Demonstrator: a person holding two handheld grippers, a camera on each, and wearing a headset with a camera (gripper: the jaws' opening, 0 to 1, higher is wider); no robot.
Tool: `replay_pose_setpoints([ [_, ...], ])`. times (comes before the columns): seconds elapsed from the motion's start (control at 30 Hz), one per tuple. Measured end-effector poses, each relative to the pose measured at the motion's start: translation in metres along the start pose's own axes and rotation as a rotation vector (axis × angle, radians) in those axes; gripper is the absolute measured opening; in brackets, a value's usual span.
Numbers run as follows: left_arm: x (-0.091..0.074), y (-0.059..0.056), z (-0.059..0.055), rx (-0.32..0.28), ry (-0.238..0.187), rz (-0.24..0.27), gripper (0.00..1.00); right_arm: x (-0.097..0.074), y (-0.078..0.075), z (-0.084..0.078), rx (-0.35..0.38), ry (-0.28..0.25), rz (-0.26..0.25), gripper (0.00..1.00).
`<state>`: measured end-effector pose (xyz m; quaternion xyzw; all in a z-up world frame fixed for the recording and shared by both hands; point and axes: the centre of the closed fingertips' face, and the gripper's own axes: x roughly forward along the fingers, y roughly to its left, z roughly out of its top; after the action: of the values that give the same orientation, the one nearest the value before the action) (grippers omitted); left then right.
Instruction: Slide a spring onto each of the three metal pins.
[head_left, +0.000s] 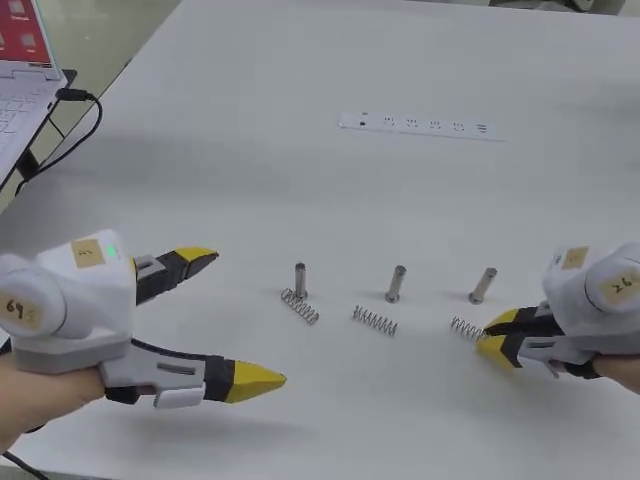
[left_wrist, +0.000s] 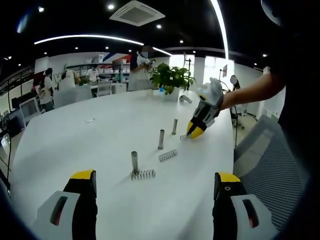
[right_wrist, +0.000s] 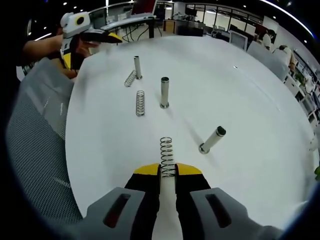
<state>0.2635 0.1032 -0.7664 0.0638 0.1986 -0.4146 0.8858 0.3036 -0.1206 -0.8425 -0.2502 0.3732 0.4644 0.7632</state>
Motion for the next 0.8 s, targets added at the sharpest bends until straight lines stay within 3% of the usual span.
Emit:
replay_pose_setpoints([
  [0.53, -0.003, -0.005, 0.001, -0.003, -0.013, -0.008, 0.94, -0.022, 0.004, 0.011, -0.02, -0.031, -0.003, 0.08],
  [0.8, 0.003, -0.017, 0.025, -0.023, -0.076, -0.06, 0.89, -0.028, 0.013, 0.021, -0.042, -0.049, 0.012, 0.08],
])
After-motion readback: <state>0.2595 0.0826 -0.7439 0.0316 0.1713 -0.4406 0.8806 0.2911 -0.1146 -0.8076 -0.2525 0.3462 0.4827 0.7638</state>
